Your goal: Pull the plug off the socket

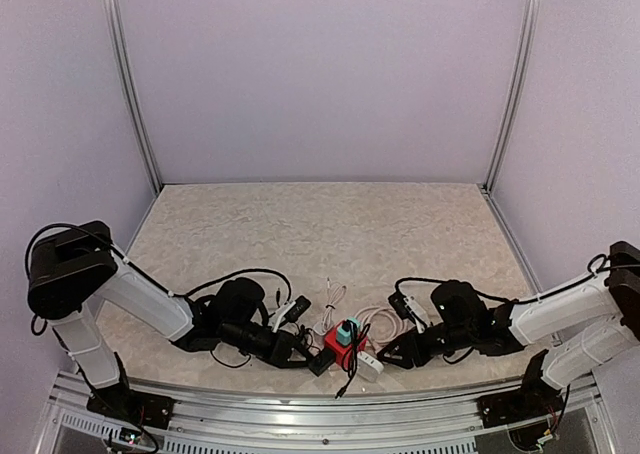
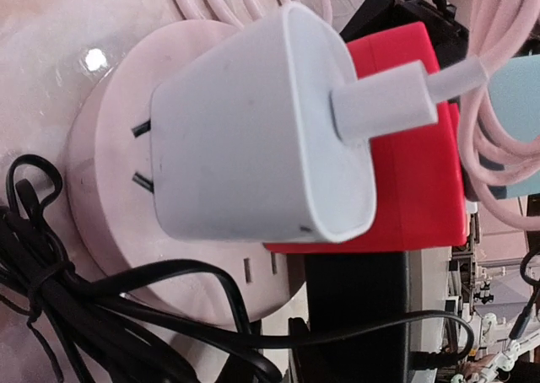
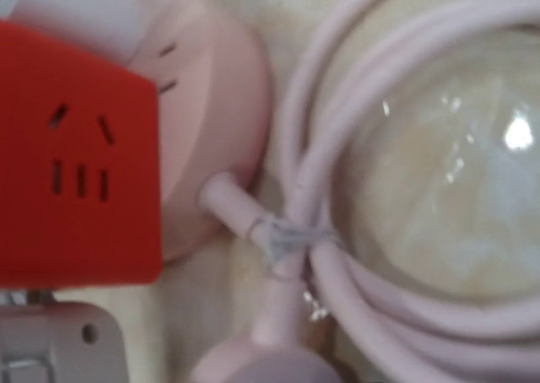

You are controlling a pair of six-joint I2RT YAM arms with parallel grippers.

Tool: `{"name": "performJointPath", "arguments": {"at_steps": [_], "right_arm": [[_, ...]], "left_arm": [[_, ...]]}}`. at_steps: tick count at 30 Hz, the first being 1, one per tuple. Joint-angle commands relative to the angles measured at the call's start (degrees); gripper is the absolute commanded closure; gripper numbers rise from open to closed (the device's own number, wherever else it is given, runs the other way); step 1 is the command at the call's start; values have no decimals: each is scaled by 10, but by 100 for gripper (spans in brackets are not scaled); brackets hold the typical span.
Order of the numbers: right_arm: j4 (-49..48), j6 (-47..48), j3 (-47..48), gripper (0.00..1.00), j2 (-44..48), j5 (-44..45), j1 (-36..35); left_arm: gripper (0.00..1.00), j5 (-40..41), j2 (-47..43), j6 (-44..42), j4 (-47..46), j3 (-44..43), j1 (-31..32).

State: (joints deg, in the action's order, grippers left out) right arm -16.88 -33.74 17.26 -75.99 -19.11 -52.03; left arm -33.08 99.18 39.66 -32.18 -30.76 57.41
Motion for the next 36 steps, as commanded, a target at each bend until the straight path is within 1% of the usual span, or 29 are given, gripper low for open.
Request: {"name": "performJointPath", "arguments": {"at_steps": [1,5,11,16,18,19,22,27,28,30,31,33,34,36], "right_arm": [[-45,6,21,55,-61,29,3],[-47,13,59,55,-103,37,24],[-40,38,123,54,-156,39,70],[-46,51,171,52,-205,20,93],[-40,53,181,49,-208,15,101],[-38,54,183,46,-202,11,108],[-13,68,183,36,-166,1,134],[89,106,214,20,-99,2,166],[102,106,224,18,-93,-3,173],[133,109,255,17,-87,-2,181],[147,114,275,16,-85,-2,181],[161,116,302,15,-70,-3,181],[163,116,304,14,-56,-6,181],[156,119,292,12,-26,-15,181]], "left_arm": [[89,-18,30,-3,-67,-15,-31],[89,-26,59,-15,-67,-54,-57],[88,-49,89,-3,-99,-76,-142],[82,-63,101,-10,-90,-97,-191],[78,-65,99,-9,-86,-97,-204],[76,-64,93,-10,-85,-93,-208],[62,-45,58,-20,-74,-68,-209],[40,-10,-12,-29,-70,-22,-208],[32,-3,-24,-28,-69,-12,-208],[6,9,-55,-21,-66,3,-205],[2,11,-69,-19,-62,7,-205],[1,28,-101,-35,-27,3,-193],[1,53,-121,-57,11,-5,-178],[1,141,-164,-120,87,-21,-130]]}}
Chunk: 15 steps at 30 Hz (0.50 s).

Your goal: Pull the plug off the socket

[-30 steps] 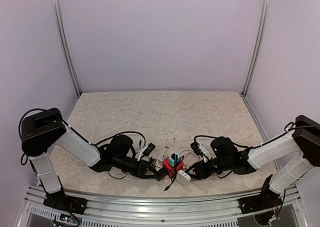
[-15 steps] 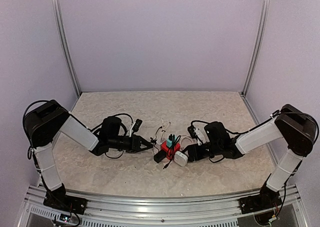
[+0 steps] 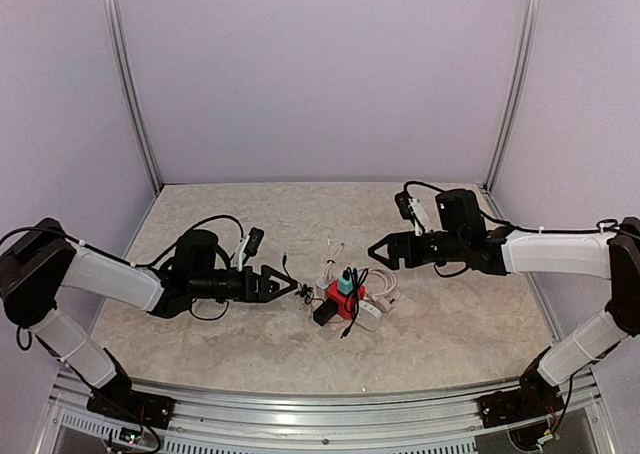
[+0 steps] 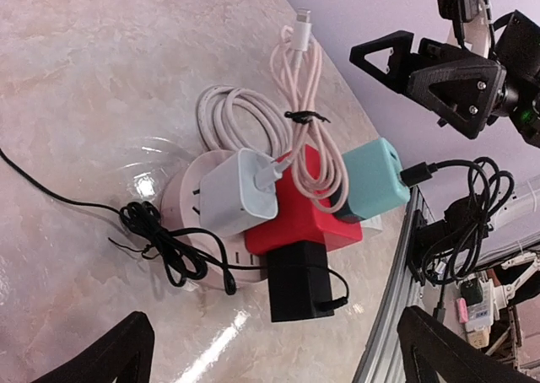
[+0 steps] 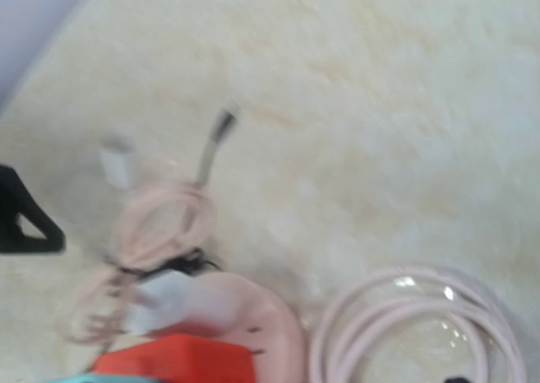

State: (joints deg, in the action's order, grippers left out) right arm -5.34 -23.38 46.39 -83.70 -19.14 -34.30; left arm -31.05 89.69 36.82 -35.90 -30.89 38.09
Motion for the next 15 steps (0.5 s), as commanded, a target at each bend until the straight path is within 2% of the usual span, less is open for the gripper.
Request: {"name": "performJointPath", "arguments": {"at_steps": [1,4,7,11,15], "right_arm": [[37,24,-8,11,66,-22,4],[36,70,-34,9,82,-32,0],[26,110,-63,9,89,-30,-24],[15,143,-77,9,89,4,-75],[-28,177,-111,9,90,51,-108]], "left_arm": [[1,163,-81,-119,146,-22,86],[1,208,-107,-135,143,-5,116],[1,208,-129,-128,83,53,118],[1,210,-146,-133,35,92,122],[1,209,-136,-149,21,94,131]]}}
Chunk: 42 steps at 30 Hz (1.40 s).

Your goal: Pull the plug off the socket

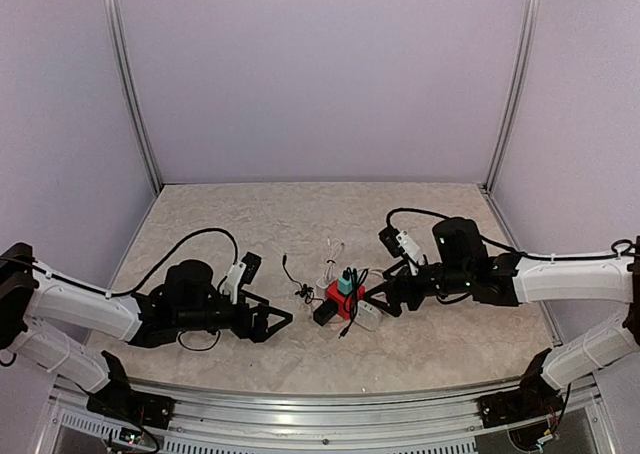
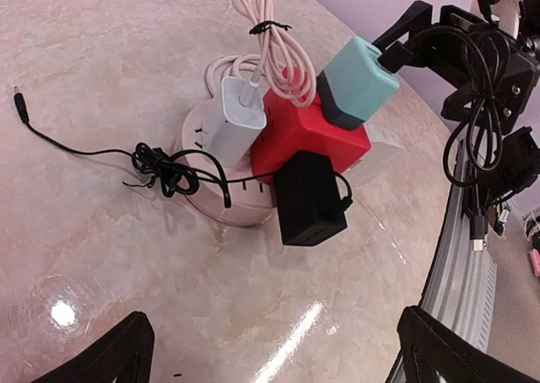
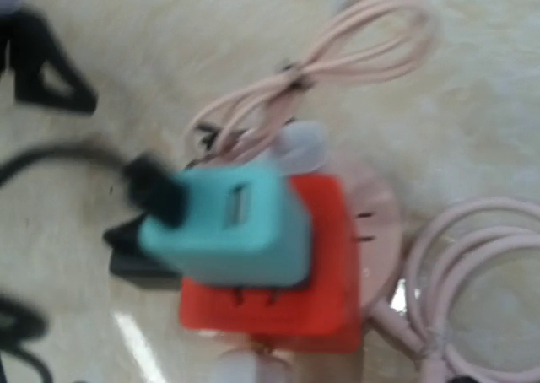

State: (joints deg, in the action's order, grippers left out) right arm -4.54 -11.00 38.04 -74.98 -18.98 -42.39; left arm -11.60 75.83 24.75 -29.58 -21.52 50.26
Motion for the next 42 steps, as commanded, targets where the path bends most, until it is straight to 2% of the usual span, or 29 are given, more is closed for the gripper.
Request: {"name": "performJointPath", "arguments": {"at_steps": [1,9,17,30,42], "right_arm": [[-47,66,-34,9,2,61,-35],[-142,143,-63,7,-27,106,-58],[-244,151,-65,7,-89,102,-71],[-254,117,-15,10,-175,140,-103],[-247,92,-5,16,-204,152,-103]], "left_arm": [[1,14,7,-30,-46,-1,10],[1,22,52,-52,-101,4,26],[1,62,74,-93,-138,10,53],[4,87,121,-109,-154,-3,72],[9,78,191,-165,-155,-68,77]]}}
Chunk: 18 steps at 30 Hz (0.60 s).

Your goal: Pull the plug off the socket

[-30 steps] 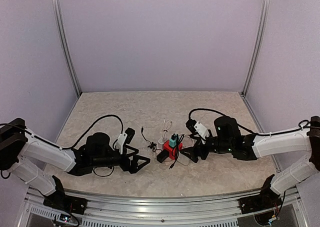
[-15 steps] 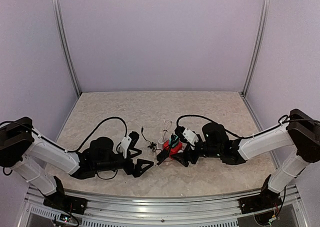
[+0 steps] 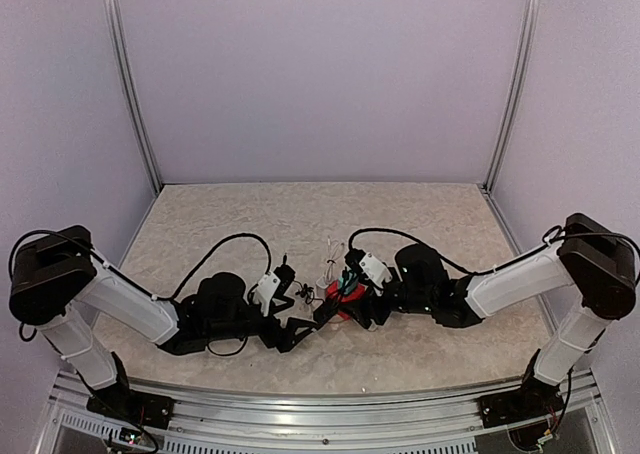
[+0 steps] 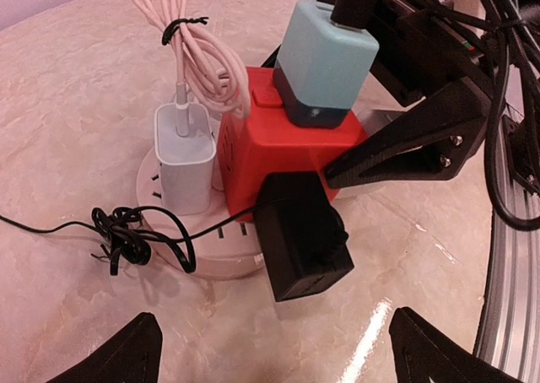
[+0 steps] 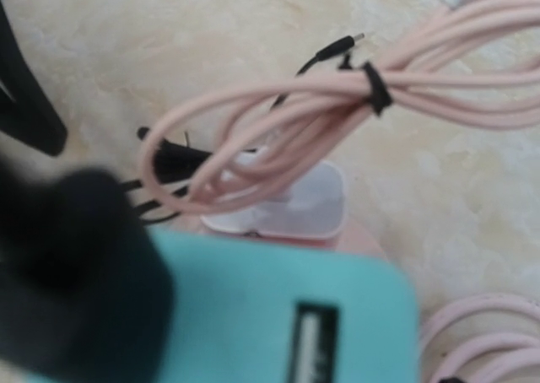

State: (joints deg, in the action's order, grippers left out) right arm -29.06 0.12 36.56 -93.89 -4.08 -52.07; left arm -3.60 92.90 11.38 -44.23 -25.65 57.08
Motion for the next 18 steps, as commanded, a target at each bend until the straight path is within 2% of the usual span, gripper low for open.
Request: {"name": "performJointPath", "arguments": {"at_steps": [1,10,18], "right_arm": [[-3,-22,10,18,-17,2,-7],[-1,-37,11,27,-26,1,-8],[-4,-42,10,36,-28,5,-12]], "left_arm": [[9,2,23,-35,-5,-33,11],[18,75,64,-57,40,-85,35],[37,126,87,-75,78,-117,53]]}}
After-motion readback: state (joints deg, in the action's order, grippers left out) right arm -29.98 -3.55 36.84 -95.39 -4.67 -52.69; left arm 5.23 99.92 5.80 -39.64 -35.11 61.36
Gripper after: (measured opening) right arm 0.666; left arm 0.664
